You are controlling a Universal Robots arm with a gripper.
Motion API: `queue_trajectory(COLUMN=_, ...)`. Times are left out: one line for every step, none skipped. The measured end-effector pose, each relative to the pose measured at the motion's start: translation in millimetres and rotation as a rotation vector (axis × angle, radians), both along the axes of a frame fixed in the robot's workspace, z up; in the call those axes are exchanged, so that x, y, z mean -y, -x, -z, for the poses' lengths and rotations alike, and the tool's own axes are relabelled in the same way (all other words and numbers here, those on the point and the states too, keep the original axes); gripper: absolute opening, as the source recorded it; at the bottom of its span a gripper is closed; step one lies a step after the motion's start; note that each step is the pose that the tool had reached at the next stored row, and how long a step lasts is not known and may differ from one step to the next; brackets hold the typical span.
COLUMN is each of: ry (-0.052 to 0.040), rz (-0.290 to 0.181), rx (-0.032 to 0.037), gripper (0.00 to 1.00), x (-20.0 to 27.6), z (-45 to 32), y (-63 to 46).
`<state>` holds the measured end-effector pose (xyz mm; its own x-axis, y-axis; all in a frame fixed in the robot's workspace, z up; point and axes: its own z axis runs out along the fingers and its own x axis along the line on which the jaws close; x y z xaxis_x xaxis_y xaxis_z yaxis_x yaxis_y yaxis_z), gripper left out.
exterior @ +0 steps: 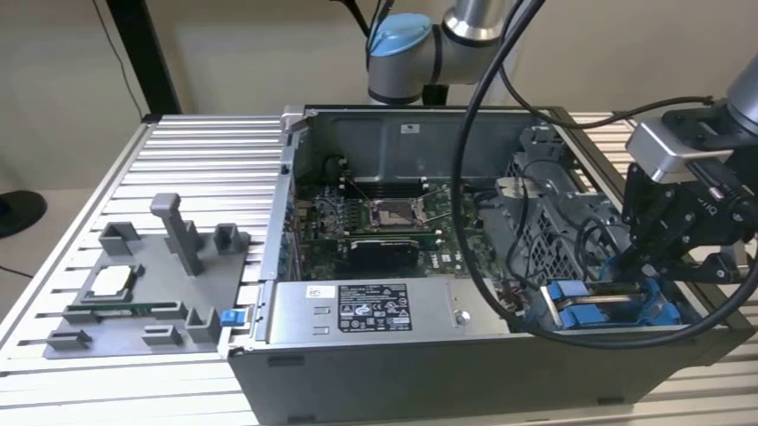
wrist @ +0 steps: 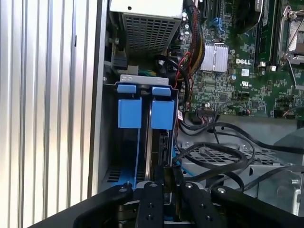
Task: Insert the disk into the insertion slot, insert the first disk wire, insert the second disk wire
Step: 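Insert the first disk wire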
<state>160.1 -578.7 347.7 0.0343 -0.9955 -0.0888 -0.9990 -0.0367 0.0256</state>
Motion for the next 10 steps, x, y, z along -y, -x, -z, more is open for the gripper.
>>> queue_trajectory(ry=0.0001, rz=0.0, rx=0.0, gripper=0.0, x=0.0, z=0.1, y=-0.1)
queue_trajectory(ry=0.0005, rz=0.0, rx=0.0, gripper=0.0, x=0.0, z=0.3, y=-0.1)
queue_trajectory(ry=0.0009, rz=0.0, rx=0.0001, gripper=0.0, x=0.0, z=0.5, y=-0.1)
queue_trajectory(ry=0.0014, rz=0.0, rx=0.0001, gripper=0.0, x=0.0, z=0.9, y=-0.1)
queue_trajectory(ry=0.0018, rz=0.0, rx=0.0005, gripper=0.0, x=0.0, z=1.4, y=-0.1)
queue_trajectory(ry=0.0022, rz=0.0, rx=0.0012, gripper=0.0, x=0.0, z=1.8, y=-0.2)
queue_trajectory(ry=0.0027, rz=0.0, rx=0.0019, gripper=0.0, x=0.0, z=2.2, y=-0.2)
queue_trajectory(ry=0.003, rz=0.0, rx=0.0027, gripper=0.0, x=0.0, z=2.8, y=-0.2)
queue_trajectory(ry=0.0031, rz=0.0, rx=0.0034, gripper=0.0, x=0.0, z=3.2, y=-0.1)
queue_trajectory(ry=0.0031, rz=0.0, rx=0.0041, gripper=0.0, x=0.0, z=3.8, y=-0.1)
